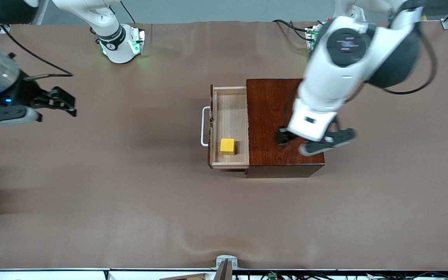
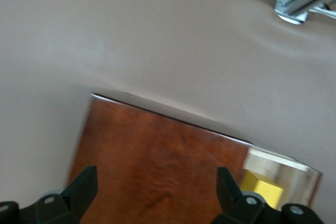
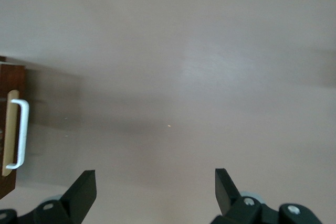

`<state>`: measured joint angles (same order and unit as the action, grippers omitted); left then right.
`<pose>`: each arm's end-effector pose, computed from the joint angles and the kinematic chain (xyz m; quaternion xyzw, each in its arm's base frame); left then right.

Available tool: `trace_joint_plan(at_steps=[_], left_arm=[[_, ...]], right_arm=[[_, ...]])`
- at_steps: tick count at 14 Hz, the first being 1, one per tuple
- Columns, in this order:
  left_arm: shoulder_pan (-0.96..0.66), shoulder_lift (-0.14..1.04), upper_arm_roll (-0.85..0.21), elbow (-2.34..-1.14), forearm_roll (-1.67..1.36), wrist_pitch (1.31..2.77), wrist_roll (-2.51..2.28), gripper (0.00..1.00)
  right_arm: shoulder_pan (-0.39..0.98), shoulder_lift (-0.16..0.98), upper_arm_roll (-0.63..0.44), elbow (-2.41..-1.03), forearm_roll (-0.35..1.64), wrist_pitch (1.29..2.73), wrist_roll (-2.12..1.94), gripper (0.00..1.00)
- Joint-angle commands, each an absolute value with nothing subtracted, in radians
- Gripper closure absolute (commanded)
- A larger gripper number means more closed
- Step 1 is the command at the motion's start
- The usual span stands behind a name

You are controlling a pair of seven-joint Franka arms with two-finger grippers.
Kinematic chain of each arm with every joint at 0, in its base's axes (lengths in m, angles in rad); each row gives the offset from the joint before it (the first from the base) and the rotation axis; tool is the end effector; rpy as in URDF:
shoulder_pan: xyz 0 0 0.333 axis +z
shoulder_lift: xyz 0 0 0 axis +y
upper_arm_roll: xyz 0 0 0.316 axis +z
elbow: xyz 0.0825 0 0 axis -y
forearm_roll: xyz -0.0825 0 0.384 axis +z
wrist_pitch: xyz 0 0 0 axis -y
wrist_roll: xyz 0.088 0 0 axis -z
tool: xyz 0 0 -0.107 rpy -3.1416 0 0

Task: Open drawer, take yellow block, close drawer

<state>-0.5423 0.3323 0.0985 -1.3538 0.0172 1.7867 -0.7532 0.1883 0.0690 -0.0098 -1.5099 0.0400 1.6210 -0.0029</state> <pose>0.6012 -0.2957 0.5459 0.9872 0.1490 0.0559 0.0086 0.5712 0.1074 0.6188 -0.9955 -0.0900 -0.0192 0.0214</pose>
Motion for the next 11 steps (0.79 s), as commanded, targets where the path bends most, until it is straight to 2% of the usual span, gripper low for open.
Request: trace_joint_plan(at_steps=[1,7,11], left_arm=[[-0.468,0.210,0.086,-1.488,0.025,1.789,-0.671,0.00],[-0.295,0.037,0.081,-1.653,0.021,1.787,-0.395,0.00],[-0.181,-0.028,0.081,-1.692,0.017,1.724,-0.191,0.00]], right_arm=[[0.261,0.098,-0.018,-1.506,0.052,1.664,-0.084,0.00],[0.452,0.187,-0.018,-1.506,-0.017,1.785,-0.303,0.00],[0.606,0.267,-0.018,-1.477,-0.165,1.790,-0.449,0.00]])
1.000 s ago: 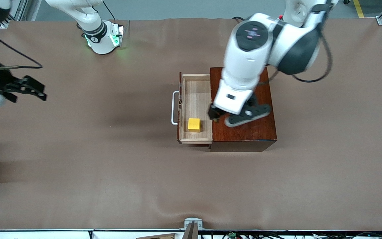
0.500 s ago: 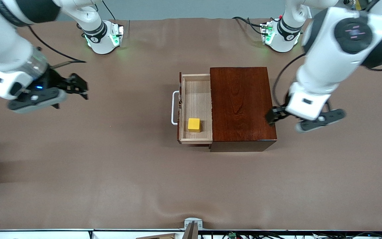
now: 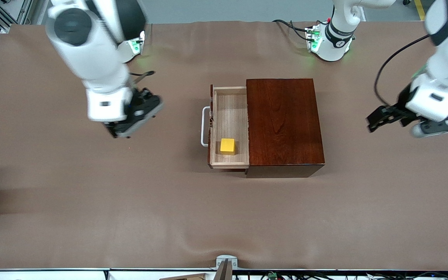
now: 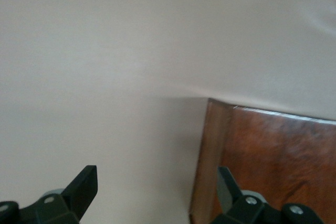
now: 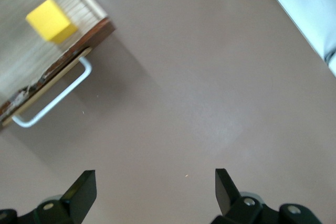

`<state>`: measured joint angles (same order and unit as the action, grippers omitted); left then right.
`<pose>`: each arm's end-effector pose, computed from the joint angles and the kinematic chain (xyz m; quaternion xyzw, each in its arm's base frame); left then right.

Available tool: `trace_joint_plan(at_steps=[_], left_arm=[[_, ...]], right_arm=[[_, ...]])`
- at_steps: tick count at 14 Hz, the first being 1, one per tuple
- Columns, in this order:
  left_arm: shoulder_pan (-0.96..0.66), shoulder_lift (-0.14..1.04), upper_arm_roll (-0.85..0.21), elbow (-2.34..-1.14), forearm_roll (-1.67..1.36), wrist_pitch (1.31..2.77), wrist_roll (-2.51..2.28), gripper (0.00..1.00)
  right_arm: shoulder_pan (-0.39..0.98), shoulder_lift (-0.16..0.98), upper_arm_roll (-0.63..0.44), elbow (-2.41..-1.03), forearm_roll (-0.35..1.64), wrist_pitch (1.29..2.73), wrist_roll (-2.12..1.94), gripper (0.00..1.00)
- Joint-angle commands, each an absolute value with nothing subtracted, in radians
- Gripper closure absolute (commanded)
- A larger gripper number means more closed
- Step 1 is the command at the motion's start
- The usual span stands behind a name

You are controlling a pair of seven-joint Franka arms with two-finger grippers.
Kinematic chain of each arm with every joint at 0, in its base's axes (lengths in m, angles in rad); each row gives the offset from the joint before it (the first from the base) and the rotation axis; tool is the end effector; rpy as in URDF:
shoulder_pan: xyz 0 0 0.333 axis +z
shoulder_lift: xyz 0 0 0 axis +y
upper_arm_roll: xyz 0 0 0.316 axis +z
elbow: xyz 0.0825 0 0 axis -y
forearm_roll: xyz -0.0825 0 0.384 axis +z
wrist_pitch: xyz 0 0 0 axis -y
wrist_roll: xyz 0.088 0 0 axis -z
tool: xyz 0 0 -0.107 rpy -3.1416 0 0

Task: Open drawer, take yellow block, close drawer
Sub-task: 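Lower the right gripper into the drawer over the yellow cube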

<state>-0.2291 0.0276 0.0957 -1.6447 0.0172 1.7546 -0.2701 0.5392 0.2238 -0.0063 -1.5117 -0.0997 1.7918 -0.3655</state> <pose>0.5730 -0.0761 0.5905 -0.9969 -0.0669 -0.0423 0.0014 0.5527 0.3166 0.5398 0.8951 0.4422 0.0322 0.0471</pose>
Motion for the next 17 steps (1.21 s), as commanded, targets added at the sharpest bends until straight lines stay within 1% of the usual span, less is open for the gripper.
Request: trace_joint_plan(at_steps=[1,5,9,11,12,17], left_arm=[[-0.151,-0.034,0.080,-1.692,0.014,1.701,-0.143,0.00],[-0.063,-0.063,0.080,-1.690,0.005,1.652,0.015,0.00],[-0.063,-0.064,0.084,-1.658,-0.066,1.626,0.005,0.00],[-0.061,-0.064,0.086,-1.641,-0.071,1.570,0.008,0.00],[-0.063,-0.064,0.086,-1.641,-0.069,1.565,0.012,0.00],[-0.063,-0.058,0.086,-1.643,-0.057,1.566,0.014,0.00]], right_arm=[[0.632,0.294,-0.018,-1.465,-0.169,1.795,-0.515,0.00],[0.695,0.399,-0.015,-1.425,-0.160,1.925,-0.715,0.00],[0.764,0.537,-0.015,-1.287,-0.135,1.930,-0.713,0.00],[0.773,0.601,-0.015,-1.217,-0.097,1.930,-0.713,0.00],[0.775,0.627,-0.015,-1.194,-0.074,1.930,-0.713,0.00],[0.775,0.673,-0.015,-1.184,0.058,1.953,-0.703,0.00]])
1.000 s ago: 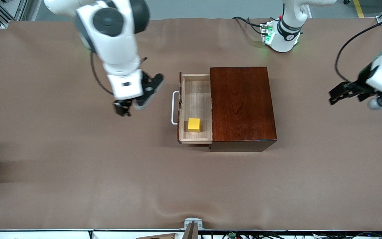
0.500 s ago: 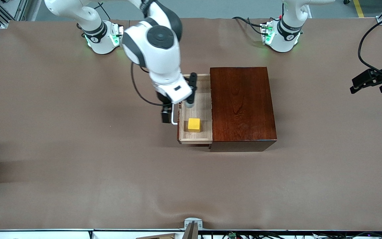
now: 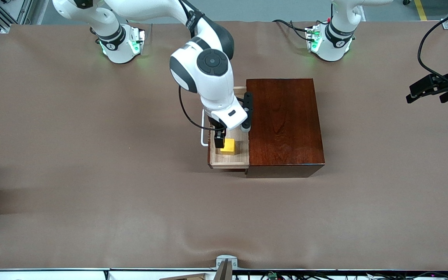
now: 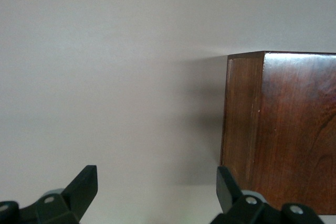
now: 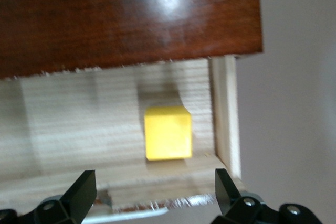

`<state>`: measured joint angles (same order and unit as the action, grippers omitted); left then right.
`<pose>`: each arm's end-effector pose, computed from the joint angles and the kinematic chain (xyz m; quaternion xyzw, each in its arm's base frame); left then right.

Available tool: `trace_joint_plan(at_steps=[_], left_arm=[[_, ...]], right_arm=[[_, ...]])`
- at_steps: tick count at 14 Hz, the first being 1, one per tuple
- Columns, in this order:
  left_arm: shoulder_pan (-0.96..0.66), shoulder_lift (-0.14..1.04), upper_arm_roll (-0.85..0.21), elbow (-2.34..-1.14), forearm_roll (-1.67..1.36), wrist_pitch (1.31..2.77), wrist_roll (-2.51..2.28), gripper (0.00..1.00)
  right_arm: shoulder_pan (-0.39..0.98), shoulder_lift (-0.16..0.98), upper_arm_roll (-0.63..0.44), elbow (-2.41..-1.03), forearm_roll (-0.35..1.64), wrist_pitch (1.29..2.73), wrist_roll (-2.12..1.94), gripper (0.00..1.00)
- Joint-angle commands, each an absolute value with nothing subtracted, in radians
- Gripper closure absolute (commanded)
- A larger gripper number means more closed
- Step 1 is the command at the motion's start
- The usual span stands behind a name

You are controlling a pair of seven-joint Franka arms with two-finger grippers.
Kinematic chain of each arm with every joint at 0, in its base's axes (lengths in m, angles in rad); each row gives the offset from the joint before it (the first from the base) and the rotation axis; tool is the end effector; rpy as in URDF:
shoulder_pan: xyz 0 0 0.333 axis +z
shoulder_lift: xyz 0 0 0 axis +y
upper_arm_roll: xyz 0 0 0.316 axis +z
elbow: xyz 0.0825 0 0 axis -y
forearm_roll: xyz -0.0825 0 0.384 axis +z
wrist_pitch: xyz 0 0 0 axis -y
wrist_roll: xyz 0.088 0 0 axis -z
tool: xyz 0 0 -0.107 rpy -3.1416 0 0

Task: Open drawer, take yellow block, close drawer
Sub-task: 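Lower the right gripper into the drawer over the yellow cube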

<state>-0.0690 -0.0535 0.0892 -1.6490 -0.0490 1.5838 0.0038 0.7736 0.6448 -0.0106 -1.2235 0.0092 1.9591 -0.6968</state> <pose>0.5382 0.0070 0.6180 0.9996 0.0086 -0.0056 0.0269 0.5363 0.5164 0.4037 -0.7447 -0.6659 -0.0453 0.0027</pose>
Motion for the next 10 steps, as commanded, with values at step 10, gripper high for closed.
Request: trace_joint_plan(at_steps=[10], left_arm=[[-0.066,-0.052,0.080,-1.646,-0.052,1.565,0.012,0.00]], right_arm=[[0.766,0.755,-0.018,-1.195,0.061,2.056,-0.686,0.00]])
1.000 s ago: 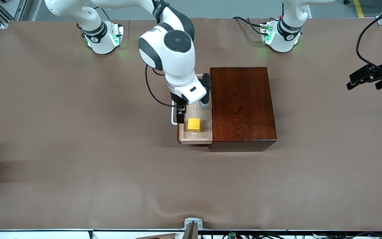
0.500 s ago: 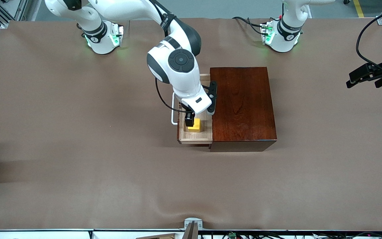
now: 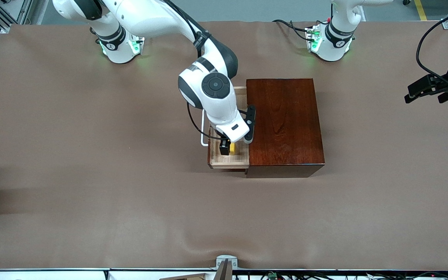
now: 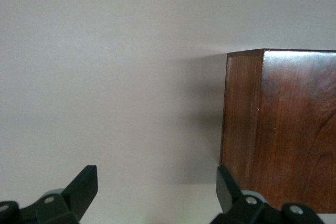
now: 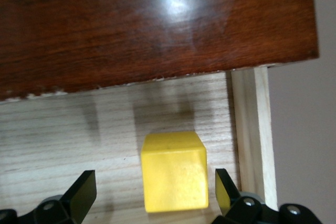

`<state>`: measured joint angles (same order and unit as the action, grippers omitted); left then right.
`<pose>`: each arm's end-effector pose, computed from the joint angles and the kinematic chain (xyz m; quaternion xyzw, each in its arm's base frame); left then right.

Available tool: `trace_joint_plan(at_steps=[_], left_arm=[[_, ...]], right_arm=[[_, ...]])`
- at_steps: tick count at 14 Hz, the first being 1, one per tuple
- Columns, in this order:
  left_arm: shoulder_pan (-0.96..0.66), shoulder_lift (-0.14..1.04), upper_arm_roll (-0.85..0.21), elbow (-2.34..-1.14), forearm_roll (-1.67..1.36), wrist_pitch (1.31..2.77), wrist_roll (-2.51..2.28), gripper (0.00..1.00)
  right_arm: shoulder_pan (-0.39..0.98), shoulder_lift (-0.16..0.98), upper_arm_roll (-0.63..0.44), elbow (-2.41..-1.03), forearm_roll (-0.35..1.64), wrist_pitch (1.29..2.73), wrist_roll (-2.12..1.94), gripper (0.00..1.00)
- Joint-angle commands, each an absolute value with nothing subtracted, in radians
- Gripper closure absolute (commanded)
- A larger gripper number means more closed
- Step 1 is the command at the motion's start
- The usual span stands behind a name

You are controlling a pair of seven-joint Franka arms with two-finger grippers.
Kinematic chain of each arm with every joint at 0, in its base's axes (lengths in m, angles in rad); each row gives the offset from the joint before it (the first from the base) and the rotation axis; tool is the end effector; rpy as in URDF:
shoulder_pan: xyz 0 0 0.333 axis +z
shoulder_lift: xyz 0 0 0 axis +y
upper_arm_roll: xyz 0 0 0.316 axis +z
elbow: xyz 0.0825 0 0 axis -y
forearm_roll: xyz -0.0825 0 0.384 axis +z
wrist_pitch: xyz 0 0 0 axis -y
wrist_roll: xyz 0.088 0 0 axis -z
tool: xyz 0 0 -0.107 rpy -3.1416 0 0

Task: Open drawer, take yellow block, close drawer
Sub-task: 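Close the right gripper on the yellow cube and lift it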

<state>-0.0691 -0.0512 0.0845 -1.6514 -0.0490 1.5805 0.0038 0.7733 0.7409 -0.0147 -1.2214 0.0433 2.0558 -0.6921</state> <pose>0.5384 0.0043 0.6153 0.9996 0.0062 -0.0097 0.0267 0.5466 0.5254 0.3420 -0.7520 -0.6573 -0.0463 0.0163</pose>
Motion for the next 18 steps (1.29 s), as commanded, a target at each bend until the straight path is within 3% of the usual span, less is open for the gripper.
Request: trace_joint_plan(at_steps=[1,11,13,14,16,18], left_arm=[[-0.066,-0.052,0.080,-1.646,-0.052,1.566,0.012,0.00],[-0.063,-0.052,0.081,-1.643,-0.052,1.566,0.012,0.00],[-0.064,-0.052,0.081,-1.643,-0.052,1.566,0.012,0.00],[-0.064,-0.052,0.081,-1.643,-0.052,1.566,0.012,0.00],[-0.064,-0.052,0.081,-1.641,-0.052,1.566,0.012,0.00],[-0.072,-0.052,0.080,-1.641,-0.052,1.566,-0.008,0.00]], right_arm=[[0.761,0.755,-0.018,-1.193,0.061,2.056,-0.687,0.00],[0.761,0.792,-0.018,-1.195,0.060,2.108,-0.689,0.00],[0.761,0.790,-0.018,-1.195,0.060,2.106,-0.689,0.51],[0.761,0.788,-0.020,-1.193,0.060,2.105,-0.689,0.67],[0.758,0.781,-0.021,-1.190,0.061,2.092,-0.690,0.80],[0.758,0.770,-0.021,-1.181,0.061,2.051,-0.689,0.84]])
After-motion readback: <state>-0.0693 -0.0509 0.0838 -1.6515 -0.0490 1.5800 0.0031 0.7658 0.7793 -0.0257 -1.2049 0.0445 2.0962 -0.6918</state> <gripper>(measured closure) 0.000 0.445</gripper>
